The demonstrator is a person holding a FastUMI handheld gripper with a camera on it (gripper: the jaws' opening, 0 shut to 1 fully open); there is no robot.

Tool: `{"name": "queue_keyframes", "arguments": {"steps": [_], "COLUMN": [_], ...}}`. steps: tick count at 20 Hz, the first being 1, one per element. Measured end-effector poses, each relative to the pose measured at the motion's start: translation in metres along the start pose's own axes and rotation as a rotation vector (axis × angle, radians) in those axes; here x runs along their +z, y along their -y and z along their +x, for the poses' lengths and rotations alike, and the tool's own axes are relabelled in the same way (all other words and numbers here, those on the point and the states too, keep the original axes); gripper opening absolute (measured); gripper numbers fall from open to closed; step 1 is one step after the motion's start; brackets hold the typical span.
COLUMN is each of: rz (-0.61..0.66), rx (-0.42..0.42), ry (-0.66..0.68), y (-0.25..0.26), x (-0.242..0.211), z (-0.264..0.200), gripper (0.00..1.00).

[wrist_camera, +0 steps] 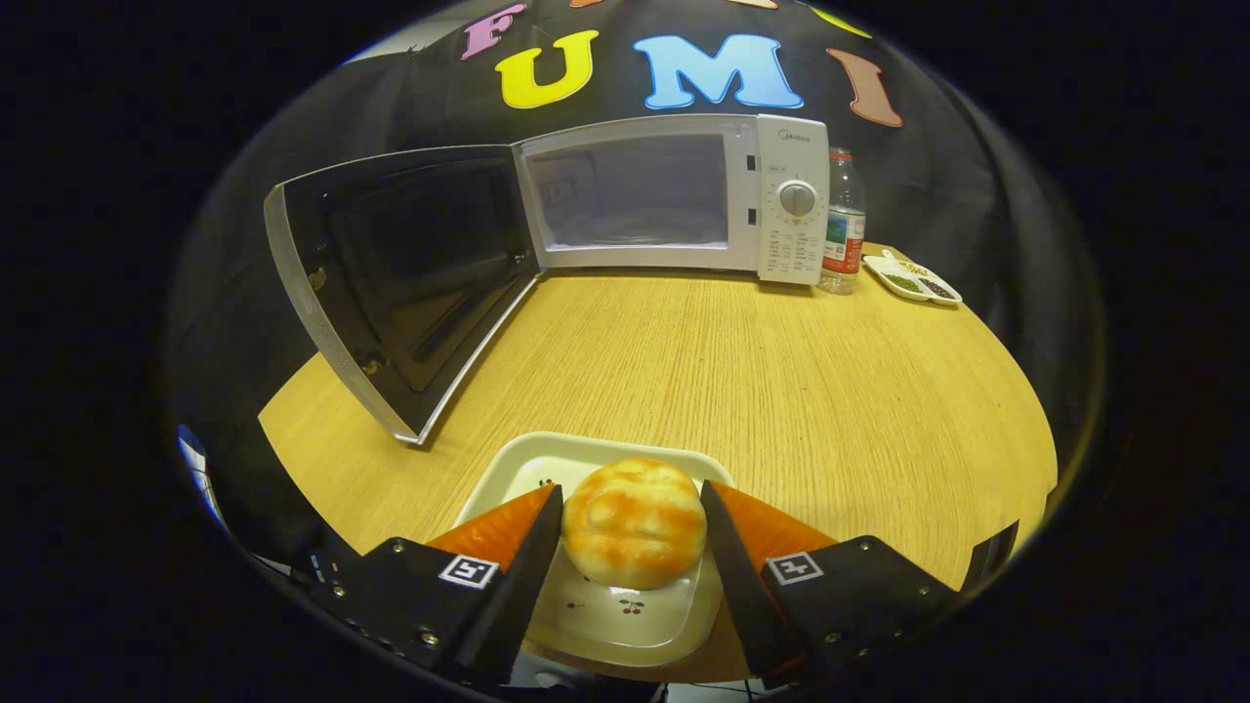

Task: Open the microwave, put the food inside, and close the microwave door.

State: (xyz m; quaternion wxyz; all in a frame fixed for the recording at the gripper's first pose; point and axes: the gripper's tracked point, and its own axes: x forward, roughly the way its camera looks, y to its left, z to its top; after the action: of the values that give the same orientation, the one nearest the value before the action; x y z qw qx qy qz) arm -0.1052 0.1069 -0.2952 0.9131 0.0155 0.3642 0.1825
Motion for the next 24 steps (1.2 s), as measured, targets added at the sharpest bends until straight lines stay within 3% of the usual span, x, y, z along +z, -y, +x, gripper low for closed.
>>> {"name": "queue_keyframes", "arguments": {"steps": [1, 10, 24], "rz": [0.006, 0.168, 0.345], "rx": [0.013, 0.143, 0.190], "ry": [0.014, 0.197, 0.348], "y": [-0.002, -0.019, -0.003], "x": [0.009, 0.134, 0.260], "z": [0.000, 0.018, 0.137], "gripper": [0.78, 0.78, 0.77]}}
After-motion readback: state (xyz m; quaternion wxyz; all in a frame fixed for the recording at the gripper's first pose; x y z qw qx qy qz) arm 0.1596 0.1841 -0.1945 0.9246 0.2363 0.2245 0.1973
